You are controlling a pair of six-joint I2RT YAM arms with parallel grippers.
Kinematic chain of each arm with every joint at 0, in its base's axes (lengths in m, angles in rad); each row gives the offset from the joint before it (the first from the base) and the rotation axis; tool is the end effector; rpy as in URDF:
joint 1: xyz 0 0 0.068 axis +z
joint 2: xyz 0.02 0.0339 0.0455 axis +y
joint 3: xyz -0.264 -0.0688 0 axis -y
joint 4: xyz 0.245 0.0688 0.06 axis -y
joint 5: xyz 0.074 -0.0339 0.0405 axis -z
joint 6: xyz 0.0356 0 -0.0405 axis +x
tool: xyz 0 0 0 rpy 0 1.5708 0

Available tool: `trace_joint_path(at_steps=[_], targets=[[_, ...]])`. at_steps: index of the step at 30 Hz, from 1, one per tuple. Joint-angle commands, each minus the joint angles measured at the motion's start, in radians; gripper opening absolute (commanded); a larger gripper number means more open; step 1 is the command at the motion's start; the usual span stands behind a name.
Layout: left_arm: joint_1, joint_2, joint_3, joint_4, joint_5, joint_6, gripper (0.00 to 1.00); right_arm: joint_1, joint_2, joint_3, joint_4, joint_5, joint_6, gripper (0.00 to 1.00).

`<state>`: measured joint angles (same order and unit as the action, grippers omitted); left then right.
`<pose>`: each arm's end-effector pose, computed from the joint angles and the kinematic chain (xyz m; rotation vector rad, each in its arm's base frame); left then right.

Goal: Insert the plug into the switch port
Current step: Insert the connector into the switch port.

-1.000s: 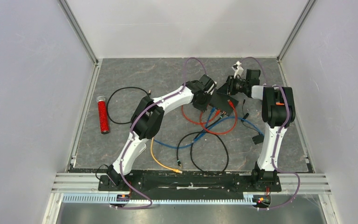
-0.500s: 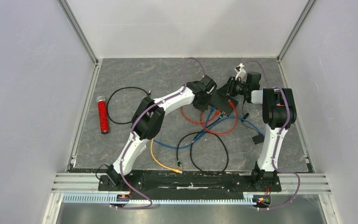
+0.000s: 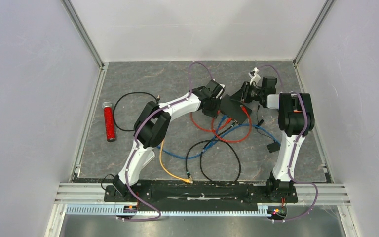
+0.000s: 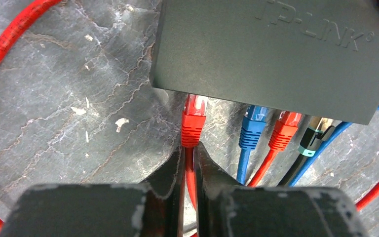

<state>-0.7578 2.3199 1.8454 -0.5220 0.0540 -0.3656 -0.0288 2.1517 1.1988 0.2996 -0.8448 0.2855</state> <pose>0.3652 -0.3482 0.1563 0.5357 2.5886 -0.4762 0.4338 0.0141 0.1099 -0.1327 2.1622 1.0764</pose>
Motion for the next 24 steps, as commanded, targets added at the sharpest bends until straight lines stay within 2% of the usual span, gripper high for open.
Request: trace_joint_path(at_steps=[1, 4, 10, 14, 17, 20, 24], targets=[[0.018, 0.062, -0.043, 0.267, 0.016, 0.068, 0.09, 0.062, 0.071, 0.021, -0.292, -0.222, -0.021, 0.26], [0.017, 0.069, -0.046, 0.274, 0.028, 0.088, 0.02, 0.074, 0.076, 0.006, -0.294, -0.234, -0.038, 0.24], [0.019, 0.091, -0.047, 0.281, 0.076, 0.036, 0.02, 0.107, 0.086, -0.001, -0.342, -0.3, -0.105, 0.22], [0.014, 0.063, -0.128, 0.342, 0.02, 0.0, 0.02, 0.146, 0.088, -0.033, -0.375, -0.32, -0.111, 0.22], [0.015, 0.089, -0.077, 0.302, 0.008, -0.011, 0.03, 0.164, 0.088, -0.072, -0.375, -0.319, -0.106, 0.22], [0.011, 0.113, -0.024, 0.263, 0.021, -0.022, 0.1, 0.167, 0.095, -0.099, -0.372, -0.313, -0.085, 0.21], [0.019, 0.097, -0.035, 0.218, 0.025, -0.037, 0.17, 0.146, 0.08, -0.108, -0.371, -0.237, -0.077, 0.22]])
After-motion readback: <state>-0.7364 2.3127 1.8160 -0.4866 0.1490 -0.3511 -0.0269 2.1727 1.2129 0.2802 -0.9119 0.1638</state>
